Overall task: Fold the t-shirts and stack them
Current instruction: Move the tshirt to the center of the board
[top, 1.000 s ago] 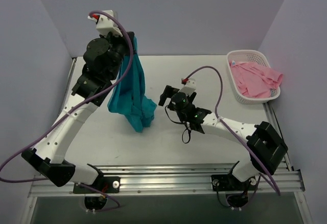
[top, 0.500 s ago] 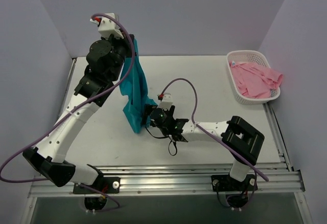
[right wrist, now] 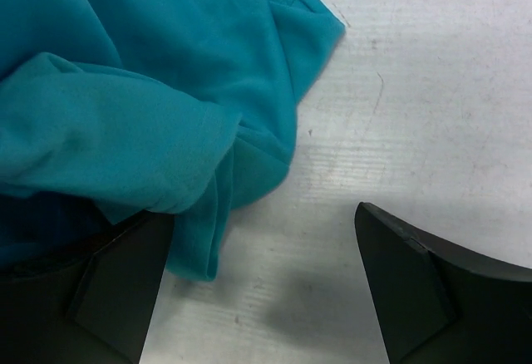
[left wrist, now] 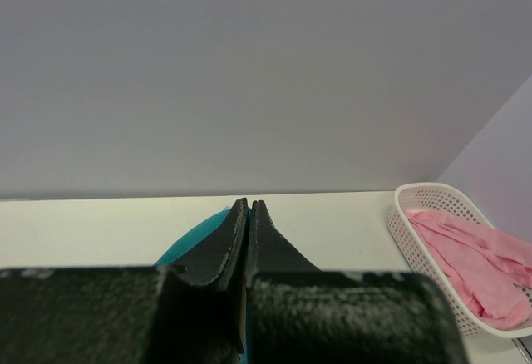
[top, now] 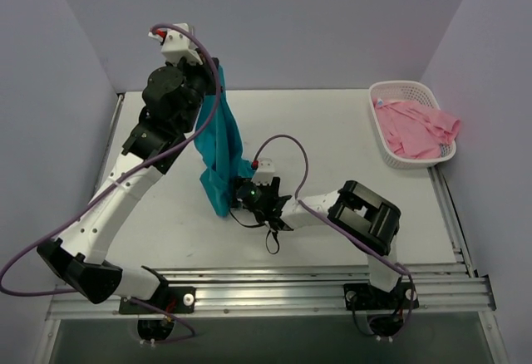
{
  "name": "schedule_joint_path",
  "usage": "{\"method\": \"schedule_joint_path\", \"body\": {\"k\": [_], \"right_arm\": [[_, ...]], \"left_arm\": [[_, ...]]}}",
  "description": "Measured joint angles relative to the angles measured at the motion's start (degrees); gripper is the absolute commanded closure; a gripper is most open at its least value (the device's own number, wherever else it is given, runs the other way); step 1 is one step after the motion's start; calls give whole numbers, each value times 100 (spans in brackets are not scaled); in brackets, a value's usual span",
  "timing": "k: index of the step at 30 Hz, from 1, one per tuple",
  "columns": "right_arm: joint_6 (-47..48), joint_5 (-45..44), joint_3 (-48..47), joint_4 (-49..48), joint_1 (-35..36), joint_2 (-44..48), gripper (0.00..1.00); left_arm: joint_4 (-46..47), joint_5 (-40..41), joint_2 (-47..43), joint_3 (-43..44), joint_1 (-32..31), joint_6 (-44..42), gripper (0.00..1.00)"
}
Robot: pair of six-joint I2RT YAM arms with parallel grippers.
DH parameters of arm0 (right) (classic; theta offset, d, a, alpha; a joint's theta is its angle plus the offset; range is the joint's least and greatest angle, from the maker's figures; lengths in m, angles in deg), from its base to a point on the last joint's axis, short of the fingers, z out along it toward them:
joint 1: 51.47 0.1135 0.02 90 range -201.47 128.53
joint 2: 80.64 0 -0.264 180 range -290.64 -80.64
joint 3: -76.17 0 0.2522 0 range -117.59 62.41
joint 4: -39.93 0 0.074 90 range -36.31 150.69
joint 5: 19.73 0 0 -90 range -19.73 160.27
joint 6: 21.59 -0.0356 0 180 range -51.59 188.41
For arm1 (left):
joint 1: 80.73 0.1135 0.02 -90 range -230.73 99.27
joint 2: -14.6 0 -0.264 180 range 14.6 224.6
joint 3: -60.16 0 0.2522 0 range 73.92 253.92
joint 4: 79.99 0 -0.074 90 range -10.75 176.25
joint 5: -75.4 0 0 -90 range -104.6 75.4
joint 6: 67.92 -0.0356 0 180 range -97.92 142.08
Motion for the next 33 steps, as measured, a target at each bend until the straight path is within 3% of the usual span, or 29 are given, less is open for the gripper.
{"method": "schedule_joint_path", "body": {"k": [7,11,21,25,29,33], "right_arm": [[348,-240,-463,-44,0,-160,19],[496,-319,-695,-44,0,-170,31],[675,-302,-970,-166,-17,-439,45],[710,-223,-988,-181,-50,-654,60],[820,-146,-1027,-212,-57,-748,81],[876,-94,-1099,-214,-81,-750,86]], "left_arm": [[4,2,-2,-7,0,0,98],[7,2,-2,-7,0,0,98],[48,2,-4,-68,0,0,98],[55,13,-7,-105,0,-2,98],[63,26,-7,-118,0,-7,98],[76,61,-7,-127,0,-24,98]]}}
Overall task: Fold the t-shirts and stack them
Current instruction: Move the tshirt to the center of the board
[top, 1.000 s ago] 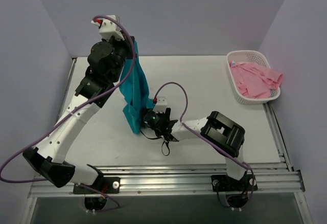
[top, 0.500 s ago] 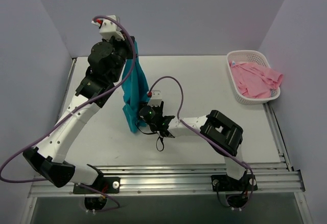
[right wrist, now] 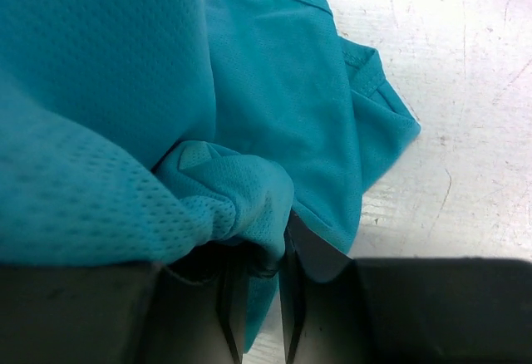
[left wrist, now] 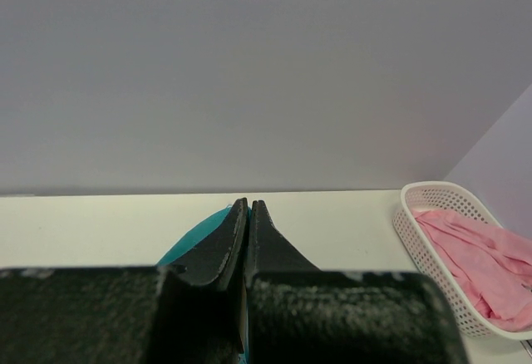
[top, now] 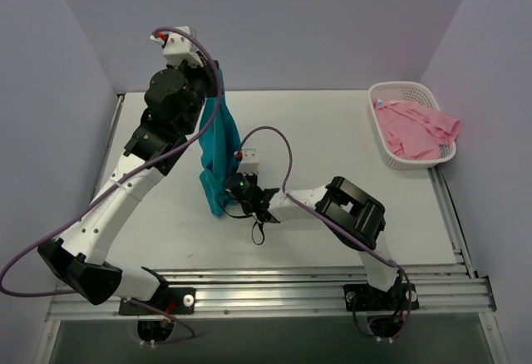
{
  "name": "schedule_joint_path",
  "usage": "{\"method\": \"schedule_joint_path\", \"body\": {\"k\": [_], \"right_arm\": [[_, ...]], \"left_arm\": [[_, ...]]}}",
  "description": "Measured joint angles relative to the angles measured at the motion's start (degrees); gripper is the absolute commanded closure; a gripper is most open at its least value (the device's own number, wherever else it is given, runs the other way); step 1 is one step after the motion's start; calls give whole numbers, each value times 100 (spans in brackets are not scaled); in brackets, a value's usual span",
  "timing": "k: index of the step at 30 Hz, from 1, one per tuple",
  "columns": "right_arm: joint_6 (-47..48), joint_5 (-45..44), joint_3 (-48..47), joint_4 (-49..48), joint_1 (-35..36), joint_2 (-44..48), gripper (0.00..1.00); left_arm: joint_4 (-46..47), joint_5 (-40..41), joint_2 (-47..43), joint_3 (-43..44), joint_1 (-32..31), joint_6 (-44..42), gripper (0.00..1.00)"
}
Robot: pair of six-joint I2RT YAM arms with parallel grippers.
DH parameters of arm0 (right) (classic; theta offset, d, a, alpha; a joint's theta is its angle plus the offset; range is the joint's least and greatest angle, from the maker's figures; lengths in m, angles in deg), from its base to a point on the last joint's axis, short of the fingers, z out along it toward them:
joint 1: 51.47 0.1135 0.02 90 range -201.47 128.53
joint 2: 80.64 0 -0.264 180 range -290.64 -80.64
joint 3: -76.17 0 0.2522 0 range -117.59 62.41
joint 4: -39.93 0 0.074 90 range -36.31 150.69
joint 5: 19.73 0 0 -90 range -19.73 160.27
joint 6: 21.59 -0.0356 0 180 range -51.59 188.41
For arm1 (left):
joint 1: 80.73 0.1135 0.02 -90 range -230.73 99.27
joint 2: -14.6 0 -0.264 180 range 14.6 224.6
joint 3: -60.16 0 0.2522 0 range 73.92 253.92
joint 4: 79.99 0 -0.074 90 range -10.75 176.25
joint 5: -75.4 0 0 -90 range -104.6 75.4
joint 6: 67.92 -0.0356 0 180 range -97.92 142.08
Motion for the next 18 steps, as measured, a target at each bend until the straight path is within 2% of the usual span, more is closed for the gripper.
{"method": "schedule_joint_path", "body": {"k": [11,18], "right_arm": [[90,-151,-26,267,0,66,87],[109,-481,-26,730,13,625,83]], "left_arm": [[9,26,-2,-4,0,-4,98],[9,59,0,-4,0,-4,98]]}}
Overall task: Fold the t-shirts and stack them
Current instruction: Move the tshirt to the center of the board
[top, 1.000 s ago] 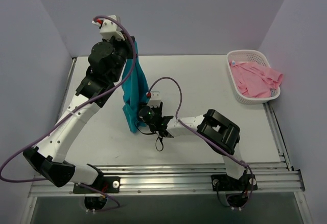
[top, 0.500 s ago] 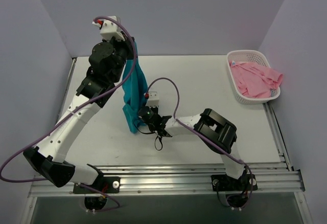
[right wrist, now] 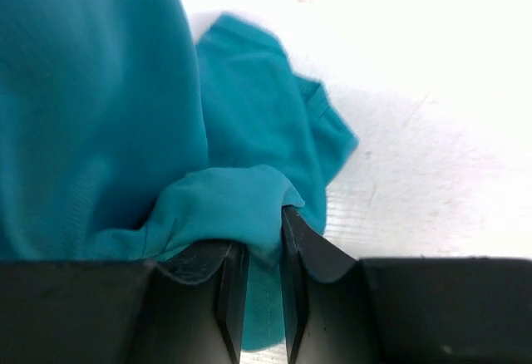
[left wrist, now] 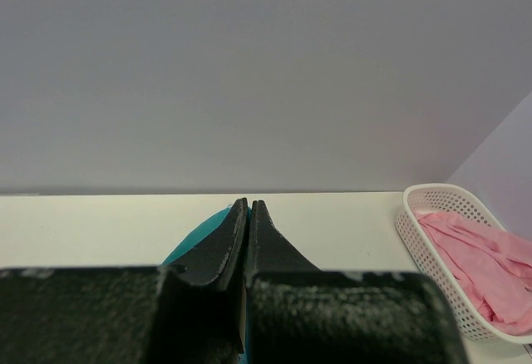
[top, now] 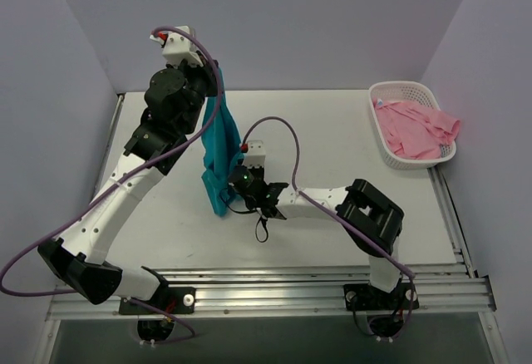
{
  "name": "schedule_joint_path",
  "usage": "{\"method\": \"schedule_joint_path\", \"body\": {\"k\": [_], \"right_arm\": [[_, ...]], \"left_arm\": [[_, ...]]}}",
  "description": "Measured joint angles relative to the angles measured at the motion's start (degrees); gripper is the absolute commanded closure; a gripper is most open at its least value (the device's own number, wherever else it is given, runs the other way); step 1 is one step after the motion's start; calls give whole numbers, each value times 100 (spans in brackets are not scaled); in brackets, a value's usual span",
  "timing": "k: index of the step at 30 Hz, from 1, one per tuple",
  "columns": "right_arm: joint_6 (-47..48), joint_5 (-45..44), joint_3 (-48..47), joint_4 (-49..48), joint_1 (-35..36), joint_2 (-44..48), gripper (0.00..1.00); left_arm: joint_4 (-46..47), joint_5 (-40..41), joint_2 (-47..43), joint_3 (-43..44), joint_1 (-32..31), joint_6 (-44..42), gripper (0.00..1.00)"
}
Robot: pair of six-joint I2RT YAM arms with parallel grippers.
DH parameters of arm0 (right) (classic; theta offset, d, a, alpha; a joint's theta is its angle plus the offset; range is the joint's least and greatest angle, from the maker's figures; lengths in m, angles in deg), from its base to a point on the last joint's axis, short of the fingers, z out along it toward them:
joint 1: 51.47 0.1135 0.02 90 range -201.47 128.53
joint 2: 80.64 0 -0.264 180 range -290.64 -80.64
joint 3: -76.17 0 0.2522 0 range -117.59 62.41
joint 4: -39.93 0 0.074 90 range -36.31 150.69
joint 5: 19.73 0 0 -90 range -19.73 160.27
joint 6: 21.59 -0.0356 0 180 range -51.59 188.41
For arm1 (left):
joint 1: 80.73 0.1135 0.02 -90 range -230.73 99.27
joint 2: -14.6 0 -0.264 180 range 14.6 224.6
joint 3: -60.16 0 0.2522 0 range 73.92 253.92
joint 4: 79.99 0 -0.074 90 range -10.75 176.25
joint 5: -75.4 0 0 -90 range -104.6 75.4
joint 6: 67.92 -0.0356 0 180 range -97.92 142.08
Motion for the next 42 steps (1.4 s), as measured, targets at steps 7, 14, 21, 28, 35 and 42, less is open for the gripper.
{"method": "schedule_joint_path", "body": {"k": [7,14,21,28,35,42], "right_arm": [[120,-363,0,315,31,699,100],[256,-573,24,660,31,988,100],[407,-977,280,1322,55,2203,100],[431,-1729,282,2426,396,4400,100],[514,-2103,-533,3840,702,5871,100],[916,-2302,-1626,4553,702,6122,100]], "left_arm": [[0,4,0,0,0,2,98],[2,90,-39,-87,0,9,98],[-85,262,-494,-737,0,157,98],[-387,490,-1735,-1628,-273,518,98],[-826,778,-2728,-1716,-682,758,98],[-1681,1303,-3246,-1552,-739,809,98]]}}
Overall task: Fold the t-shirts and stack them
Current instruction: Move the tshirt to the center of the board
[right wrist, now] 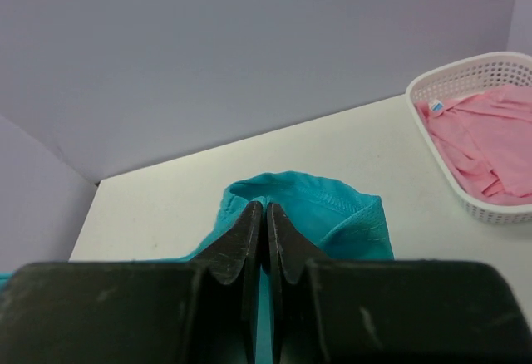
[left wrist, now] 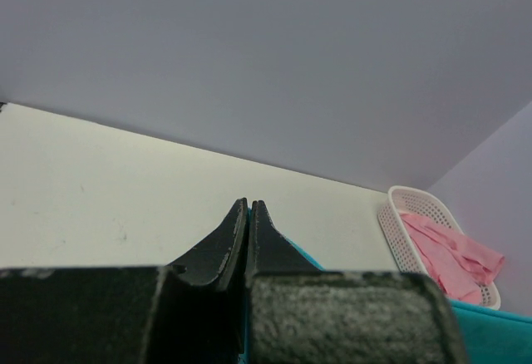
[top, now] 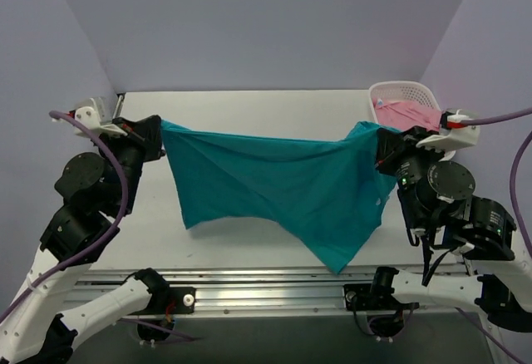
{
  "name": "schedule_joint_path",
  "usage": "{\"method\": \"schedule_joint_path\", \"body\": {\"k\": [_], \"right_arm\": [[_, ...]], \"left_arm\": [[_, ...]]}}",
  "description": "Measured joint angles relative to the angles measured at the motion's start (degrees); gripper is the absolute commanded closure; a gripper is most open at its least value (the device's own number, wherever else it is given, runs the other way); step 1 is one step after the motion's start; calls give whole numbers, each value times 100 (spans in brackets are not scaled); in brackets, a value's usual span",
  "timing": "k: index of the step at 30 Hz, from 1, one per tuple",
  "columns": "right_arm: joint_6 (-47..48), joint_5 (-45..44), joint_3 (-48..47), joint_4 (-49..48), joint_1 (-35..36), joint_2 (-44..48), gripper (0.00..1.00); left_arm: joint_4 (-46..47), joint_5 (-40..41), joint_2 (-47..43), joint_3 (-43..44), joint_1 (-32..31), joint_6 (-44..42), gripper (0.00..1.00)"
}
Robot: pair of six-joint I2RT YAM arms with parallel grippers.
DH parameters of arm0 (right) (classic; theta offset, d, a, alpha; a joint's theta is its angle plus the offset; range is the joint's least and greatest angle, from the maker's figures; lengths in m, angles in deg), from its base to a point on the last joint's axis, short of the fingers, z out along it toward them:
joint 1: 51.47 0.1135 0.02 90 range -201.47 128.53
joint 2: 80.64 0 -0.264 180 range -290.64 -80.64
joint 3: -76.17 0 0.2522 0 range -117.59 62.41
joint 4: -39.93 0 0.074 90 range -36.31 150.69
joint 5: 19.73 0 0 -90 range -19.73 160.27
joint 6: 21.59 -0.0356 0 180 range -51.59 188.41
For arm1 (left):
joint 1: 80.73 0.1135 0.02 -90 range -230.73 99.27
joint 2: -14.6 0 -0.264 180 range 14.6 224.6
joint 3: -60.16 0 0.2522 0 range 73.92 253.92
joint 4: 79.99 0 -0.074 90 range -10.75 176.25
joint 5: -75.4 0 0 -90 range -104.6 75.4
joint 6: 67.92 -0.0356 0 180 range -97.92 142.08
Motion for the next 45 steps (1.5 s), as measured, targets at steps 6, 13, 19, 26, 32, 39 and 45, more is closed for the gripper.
{"method": "schedule_joint_path", "body": {"k": [6,13,19,26,32,39,45], "right_arm": [[566,-470,-291,-11,0,-490,100],[901,-258,-376,70,4,-977,100],[1069,612,-1163,142,4,-546,100],[1169,2059,-2452,424,-2,-184,100],[1071,2723,-2787,638,-7,-151,100],[999,1403,-2234,575,31,-588,100],[686,813,-905,-227,-1021,-1851,100]], "left_arm": [[63,398,-140,11,-9,-245,98],[382,-345,-203,-50,-9,-669,98],[573,-1585,-702,-48,-9,-820,98],[1036,-2767,-1547,-55,-9,-892,98],[1106,-2400,-2142,-459,-11,-656,98],[925,-634,-1875,-625,-15,-564,98],[1202,817,-389,-859,20,-702,98]]}}
